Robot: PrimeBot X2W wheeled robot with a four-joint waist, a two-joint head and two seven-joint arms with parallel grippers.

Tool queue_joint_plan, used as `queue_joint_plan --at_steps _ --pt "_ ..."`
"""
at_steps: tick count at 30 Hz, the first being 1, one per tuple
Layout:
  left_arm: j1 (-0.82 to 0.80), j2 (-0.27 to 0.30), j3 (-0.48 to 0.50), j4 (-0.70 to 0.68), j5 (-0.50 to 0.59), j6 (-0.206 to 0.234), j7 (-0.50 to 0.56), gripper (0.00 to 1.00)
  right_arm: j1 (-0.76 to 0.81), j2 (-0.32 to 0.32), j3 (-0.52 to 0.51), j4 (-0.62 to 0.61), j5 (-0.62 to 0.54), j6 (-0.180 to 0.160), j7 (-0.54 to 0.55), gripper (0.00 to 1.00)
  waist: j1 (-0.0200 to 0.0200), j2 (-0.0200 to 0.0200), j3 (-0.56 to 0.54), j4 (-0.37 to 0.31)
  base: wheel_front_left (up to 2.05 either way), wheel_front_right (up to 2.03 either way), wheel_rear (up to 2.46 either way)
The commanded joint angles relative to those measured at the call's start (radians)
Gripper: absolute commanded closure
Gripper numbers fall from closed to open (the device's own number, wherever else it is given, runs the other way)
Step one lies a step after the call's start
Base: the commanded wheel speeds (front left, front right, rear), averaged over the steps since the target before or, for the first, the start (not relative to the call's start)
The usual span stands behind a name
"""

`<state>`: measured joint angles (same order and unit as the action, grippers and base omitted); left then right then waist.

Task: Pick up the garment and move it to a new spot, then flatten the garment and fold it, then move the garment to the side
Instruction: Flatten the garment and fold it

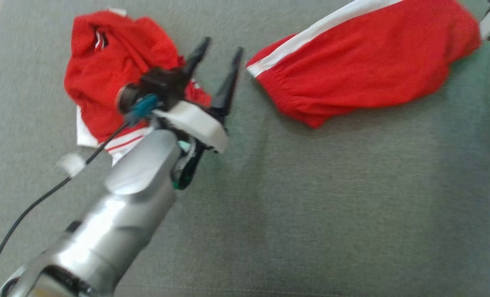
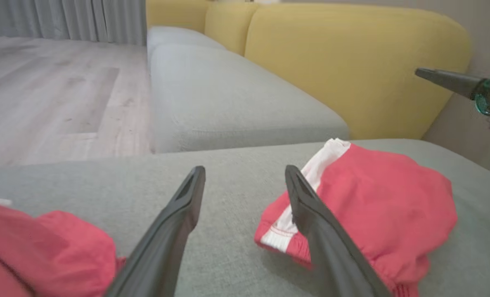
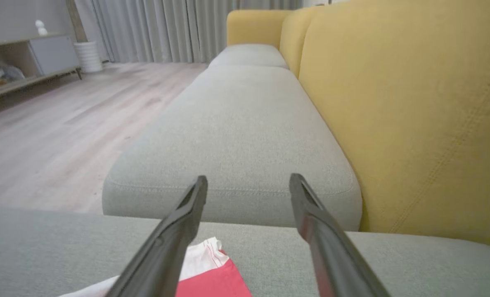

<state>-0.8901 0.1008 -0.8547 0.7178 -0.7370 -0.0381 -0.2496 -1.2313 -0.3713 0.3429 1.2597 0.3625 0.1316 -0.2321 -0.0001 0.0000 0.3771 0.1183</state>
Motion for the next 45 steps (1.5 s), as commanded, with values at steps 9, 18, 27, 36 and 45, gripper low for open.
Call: queue_joint_plan --at_steps 9,18,27,36,45 --pt "0.182 0.119 0.275 -0.269 0.137 0.128 -0.012 0.00 0.233 0.054 -0.060 -0.373 0.103 -0.001 -0.029 0.00 0.0001 0.0000 -0.159 -0.122 0.00 0.00 0.00" --pt "0.472 0.156 0.457 -0.470 0.284 0.217 -0.012 0.00 0.615 0.174 -0.101 -0.689 0.117 -0.001 -0.029 0.00 0.0001 0.0000 -0.235 -0.182 0.00 0.00 0.00" --pt "0.692 0.111 0.534 -0.515 0.345 0.207 -0.012 0.00 0.916 0.277 -0.149 -0.851 0.037 -0.001 -0.030 0.00 0.0001 0.0000 -0.258 -0.205 0.00 0.00 0.00" --pt "0.688 0.069 0.559 -0.520 0.397 0.153 -0.012 0.00 0.914 0.292 -0.217 -0.895 -0.025 -0.001 0.009 0.00 0.0001 0.0000 -0.195 -0.188 0.00 0.00 0.00" --pt "0.615 0.024 0.542 -0.492 0.436 0.107 -0.012 0.00 0.680 0.264 -0.427 -0.794 -0.120 -0.001 0.189 0.00 0.0001 0.0000 -0.061 -0.096 0.00 0.00 0.00"
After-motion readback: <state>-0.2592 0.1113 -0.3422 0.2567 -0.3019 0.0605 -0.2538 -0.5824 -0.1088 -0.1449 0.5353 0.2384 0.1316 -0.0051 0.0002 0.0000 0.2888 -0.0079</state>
